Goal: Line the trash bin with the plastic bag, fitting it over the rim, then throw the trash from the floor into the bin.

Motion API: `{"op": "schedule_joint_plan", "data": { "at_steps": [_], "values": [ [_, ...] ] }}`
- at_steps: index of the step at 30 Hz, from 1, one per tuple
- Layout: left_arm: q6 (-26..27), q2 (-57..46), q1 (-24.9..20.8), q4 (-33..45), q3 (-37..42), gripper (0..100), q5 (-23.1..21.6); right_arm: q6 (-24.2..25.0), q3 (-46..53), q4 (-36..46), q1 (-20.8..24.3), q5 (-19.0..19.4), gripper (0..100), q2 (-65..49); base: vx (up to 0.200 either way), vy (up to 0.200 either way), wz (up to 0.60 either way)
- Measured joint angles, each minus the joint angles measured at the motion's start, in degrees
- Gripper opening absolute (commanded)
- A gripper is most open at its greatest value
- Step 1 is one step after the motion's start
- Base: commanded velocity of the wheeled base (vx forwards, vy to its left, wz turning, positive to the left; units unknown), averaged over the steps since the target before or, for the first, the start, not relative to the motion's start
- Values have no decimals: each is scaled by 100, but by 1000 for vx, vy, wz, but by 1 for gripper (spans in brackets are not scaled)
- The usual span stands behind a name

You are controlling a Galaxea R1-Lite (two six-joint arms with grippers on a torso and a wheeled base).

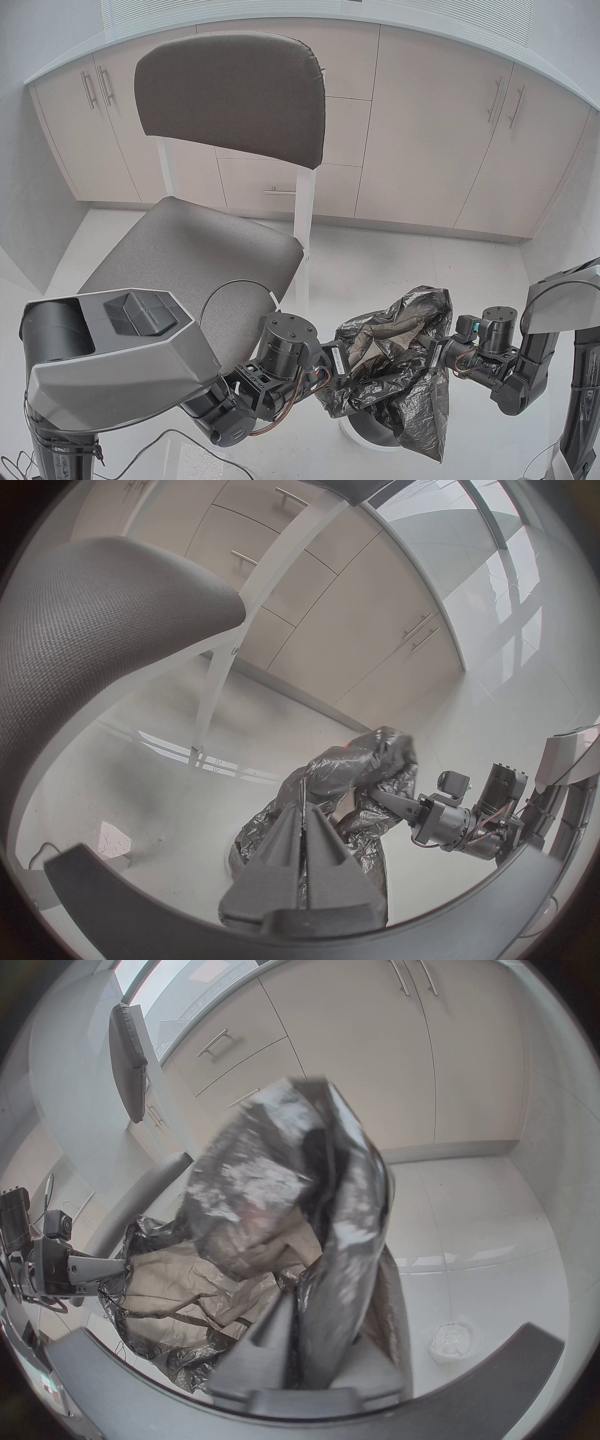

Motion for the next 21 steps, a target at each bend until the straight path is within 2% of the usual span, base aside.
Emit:
{"op": "schedule_joint_plan", "data": {
  "at_steps": [11,21],
  "values": [
    [-21,5,5,1,11,0,-2,-74,413,0,190,72,100,-121,0,0,0],
    [-33,0,22,4,15,0,-2,-282,1681,-6,243,430,100,-234,0,0,0]
  ]
}}
